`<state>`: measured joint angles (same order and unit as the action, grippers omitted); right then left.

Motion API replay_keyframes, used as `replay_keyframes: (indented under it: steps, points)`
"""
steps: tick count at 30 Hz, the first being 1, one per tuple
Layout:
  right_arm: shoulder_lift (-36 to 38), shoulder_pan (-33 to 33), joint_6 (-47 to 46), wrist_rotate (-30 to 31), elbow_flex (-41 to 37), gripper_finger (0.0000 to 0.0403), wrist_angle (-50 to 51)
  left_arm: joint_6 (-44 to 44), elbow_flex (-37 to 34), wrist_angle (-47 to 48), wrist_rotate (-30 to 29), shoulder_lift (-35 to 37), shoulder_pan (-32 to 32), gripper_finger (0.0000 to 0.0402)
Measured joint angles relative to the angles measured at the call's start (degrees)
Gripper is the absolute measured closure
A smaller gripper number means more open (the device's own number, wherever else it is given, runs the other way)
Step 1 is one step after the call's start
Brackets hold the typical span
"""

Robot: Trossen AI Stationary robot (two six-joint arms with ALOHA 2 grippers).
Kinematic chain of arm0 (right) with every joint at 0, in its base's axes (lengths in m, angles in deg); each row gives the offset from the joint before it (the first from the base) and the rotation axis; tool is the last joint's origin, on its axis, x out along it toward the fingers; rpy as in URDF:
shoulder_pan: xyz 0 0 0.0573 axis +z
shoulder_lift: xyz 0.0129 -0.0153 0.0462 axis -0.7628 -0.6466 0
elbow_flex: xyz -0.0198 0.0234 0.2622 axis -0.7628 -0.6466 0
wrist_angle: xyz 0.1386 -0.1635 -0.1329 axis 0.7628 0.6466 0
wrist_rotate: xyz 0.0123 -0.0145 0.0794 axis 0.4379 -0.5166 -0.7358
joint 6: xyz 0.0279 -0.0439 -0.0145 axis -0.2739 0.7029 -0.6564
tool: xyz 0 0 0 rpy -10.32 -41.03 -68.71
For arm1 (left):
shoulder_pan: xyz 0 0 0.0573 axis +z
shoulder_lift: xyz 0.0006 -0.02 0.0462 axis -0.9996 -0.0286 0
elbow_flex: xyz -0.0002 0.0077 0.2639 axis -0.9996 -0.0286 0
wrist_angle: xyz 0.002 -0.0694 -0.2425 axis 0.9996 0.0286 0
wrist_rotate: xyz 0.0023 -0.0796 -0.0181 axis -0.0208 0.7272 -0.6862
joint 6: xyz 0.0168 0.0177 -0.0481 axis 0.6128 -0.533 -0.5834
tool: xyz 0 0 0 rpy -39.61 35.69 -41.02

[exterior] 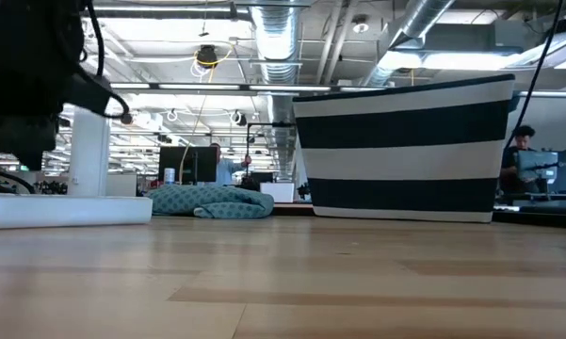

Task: Pick & place medical supplies in basket/bin
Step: Put the blue medicine organizer into the blue basket

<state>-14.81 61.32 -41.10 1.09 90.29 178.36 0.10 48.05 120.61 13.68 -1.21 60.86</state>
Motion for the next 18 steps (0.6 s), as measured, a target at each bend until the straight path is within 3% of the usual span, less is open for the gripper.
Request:
replay_keyframes:
  steps: [10, 18]
  points:
    - [-3.2, 4.8, -0.5, 0.1, 0.2, 0.0285, -0.2, 5.0, -5.2, -16.6, 2.2, 0.3, -0.1, 0.0401]
    - [-4.5, 9.5, -0.5, 0.0, 0.0, 0.0285, -0.1, 11.8, 1.0, -25.5, 1.7, -0.1, 1.8, 0.0401]
